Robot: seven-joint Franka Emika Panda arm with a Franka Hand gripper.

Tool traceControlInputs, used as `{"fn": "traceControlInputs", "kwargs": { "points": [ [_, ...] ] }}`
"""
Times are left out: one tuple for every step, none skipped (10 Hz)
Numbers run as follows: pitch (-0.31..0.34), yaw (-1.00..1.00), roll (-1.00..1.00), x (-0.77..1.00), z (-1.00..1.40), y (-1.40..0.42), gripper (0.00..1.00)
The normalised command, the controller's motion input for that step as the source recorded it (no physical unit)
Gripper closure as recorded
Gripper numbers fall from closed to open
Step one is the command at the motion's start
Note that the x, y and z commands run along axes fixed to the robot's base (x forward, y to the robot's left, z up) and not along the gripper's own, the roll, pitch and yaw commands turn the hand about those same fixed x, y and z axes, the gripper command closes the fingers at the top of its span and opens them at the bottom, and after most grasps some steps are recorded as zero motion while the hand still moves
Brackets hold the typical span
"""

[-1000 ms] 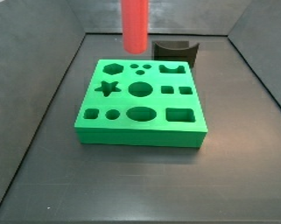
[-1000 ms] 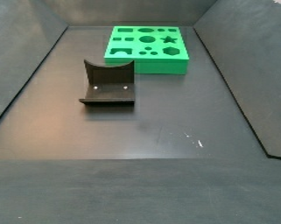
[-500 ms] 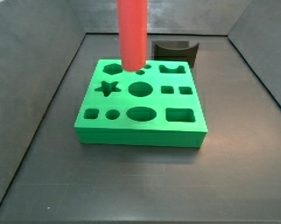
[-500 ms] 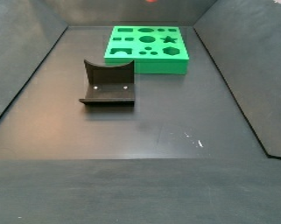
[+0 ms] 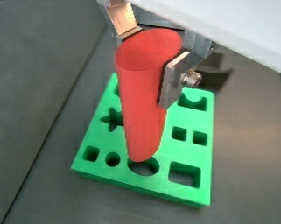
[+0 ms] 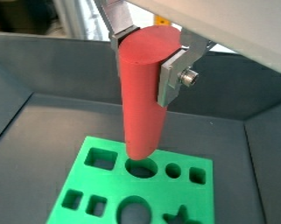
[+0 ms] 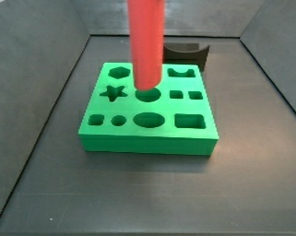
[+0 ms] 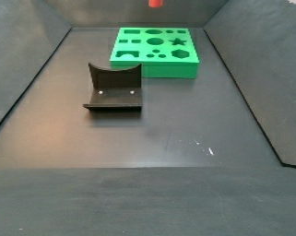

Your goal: Insert the oval object.

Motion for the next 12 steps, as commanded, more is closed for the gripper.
{"fn": "traceControlInputs", "kwargs": {
  "points": [
    [0.0, -0.87, 0.09, 0.22, -0.28, 0.0, 1.0],
    [-0.017, -0.94, 0.15, 0.15, -0.43, 0.0, 1.0],
    [-0.004, -0.96, 0.18, 0.1, -0.49, 0.0, 1.0],
    [0.0, -0.98, 0.17, 0.02, -0.53, 0.0, 1.0],
    [0.0, -1.0, 0.14, 0.0, -0.48, 0.0, 1.0],
    [0.0, -1.0, 0.07, 0.0, -0.31, 0.0, 1.0],
    [0.0, -1.0, 0.03, 0.0, -0.19, -0.03, 1.0],
    [0.0, -1.0, 0.01, 0.0, -0.17, -0.03, 1.0],
    [0.0, -1.0, 0.01, 0.0, -0.15, -0.04, 1.0],
    [0.0, -1.0, 0.01, 0.0, -0.14, -0.04, 1.0],
    [0.0, -1.0, 0.01, 0.0, -0.14, -0.04, 1.0],
    [0.0, -1.0, 0.01, 0.0, -0.14, -0.04, 1.0]
  ]
}}
